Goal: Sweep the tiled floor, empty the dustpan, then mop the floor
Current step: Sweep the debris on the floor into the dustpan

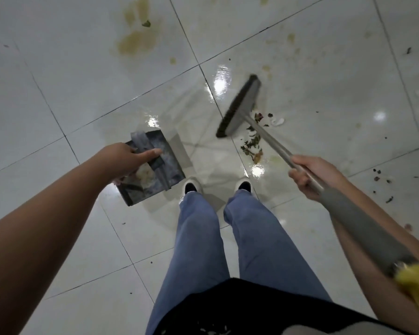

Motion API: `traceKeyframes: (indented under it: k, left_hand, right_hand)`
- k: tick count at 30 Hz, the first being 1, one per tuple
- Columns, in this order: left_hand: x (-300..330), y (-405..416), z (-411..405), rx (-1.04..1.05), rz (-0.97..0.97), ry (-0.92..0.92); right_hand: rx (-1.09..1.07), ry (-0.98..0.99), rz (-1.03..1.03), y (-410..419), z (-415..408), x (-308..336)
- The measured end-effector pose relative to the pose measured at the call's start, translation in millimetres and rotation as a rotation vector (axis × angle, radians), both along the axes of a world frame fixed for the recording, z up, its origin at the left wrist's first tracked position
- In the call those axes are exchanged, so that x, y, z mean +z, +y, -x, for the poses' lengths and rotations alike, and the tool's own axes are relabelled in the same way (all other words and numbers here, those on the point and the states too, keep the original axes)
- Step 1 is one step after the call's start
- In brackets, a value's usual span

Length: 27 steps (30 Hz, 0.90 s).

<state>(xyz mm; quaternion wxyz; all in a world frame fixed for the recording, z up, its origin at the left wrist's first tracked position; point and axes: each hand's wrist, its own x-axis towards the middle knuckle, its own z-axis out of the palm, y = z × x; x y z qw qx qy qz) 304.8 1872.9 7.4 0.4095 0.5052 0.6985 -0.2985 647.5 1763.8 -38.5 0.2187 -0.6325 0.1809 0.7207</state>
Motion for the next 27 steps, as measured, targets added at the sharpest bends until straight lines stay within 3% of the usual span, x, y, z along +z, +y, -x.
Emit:
traceKeyframes:
  k: [5, 11, 17, 21, 27]
  left_hand:
    - [-0.5, -4.9, -13.7, -0.049, 0.027, -0.013]
    - [1.2, -12.7, -42.1, -0.201, 0.059, -0.029]
    - [8.2, -13.3, -56.1, -0.243, 0.006, -0.040]
    - [21.9, -5.4, -61.7, -0.219, 0.042, -0.072]
    - [51.5, -3.0, -62.7, -0.233, -0.033, -0.073]
  right_hand:
    - [-0.120, 0.000, 0.004, -45.3, -22.7, 45.8]
    - [0.060, 0.029, -0.206, -10.4, 36.2, 25.4]
    - [0.112, 0.040, -0.124, 6.5, 48.0, -8.3]
    - [0.071, -0.098, -0.033, -51.4, 10.1, 9.4]
    - [0.063, -0.076, -0.081, -69.5, 11.7, 53.0]
